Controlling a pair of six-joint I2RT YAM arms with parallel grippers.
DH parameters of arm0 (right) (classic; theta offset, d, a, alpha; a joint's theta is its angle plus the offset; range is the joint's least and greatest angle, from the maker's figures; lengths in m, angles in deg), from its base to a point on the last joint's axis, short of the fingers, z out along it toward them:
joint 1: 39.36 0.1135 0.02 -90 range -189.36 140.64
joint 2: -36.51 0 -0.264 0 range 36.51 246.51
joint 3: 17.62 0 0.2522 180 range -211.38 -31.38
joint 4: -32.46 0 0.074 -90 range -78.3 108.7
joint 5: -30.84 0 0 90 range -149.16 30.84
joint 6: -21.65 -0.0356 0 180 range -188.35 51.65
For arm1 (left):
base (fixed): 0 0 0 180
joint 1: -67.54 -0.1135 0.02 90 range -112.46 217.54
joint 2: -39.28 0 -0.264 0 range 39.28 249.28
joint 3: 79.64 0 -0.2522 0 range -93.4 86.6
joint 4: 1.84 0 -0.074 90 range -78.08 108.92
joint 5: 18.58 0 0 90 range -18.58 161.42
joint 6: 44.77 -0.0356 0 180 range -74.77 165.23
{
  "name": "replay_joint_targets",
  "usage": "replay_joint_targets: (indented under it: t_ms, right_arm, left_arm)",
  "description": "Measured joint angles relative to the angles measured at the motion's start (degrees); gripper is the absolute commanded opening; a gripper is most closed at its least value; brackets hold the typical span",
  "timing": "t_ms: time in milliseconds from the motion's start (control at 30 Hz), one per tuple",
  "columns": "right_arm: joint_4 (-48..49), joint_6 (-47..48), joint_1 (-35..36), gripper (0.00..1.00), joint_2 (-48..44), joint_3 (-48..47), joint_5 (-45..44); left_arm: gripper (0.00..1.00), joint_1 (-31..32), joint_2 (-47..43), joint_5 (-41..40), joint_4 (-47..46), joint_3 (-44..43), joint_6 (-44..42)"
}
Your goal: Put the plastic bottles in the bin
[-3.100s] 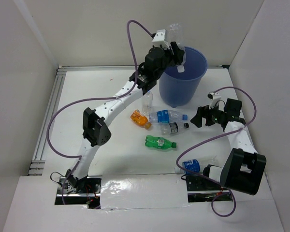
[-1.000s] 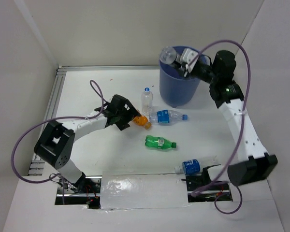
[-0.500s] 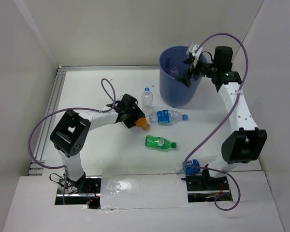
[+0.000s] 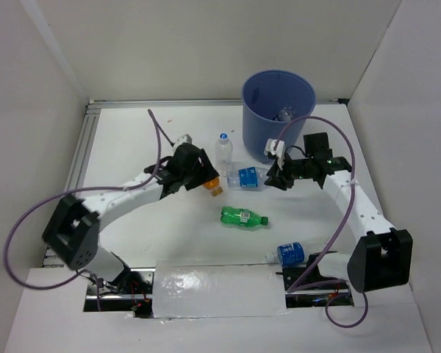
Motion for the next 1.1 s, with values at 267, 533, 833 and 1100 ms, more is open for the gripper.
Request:
replay_joint_targets:
  t_ms: [267,533,833,1100]
  right_arm:
    - [8.1,2.2,3.8,1.0,0.6,7.6,-11.1]
    - [19.9,3.8,9.6,1.0,4.3,11.9,-21.7]
    - [27.5,3.7,12.3,1.0,4.8,14.0,-29.5]
    - [30.0,7.3,13.4,1.0,9.6,16.9,-30.3]
  left_arm:
    - [0.0,2.6,-13.6,-3.5,-7.9,-18.4,-20.5]
    - [0.03,3.4,10.8,-6.8,-17.3,-52.0,-28.0]
    - [0.98,5.9,38.5,-10.9,-8.6,-74.7,-32.6]
    - [1.0,6.0,37.8,-10.6,-7.4,-74.5,-33.7]
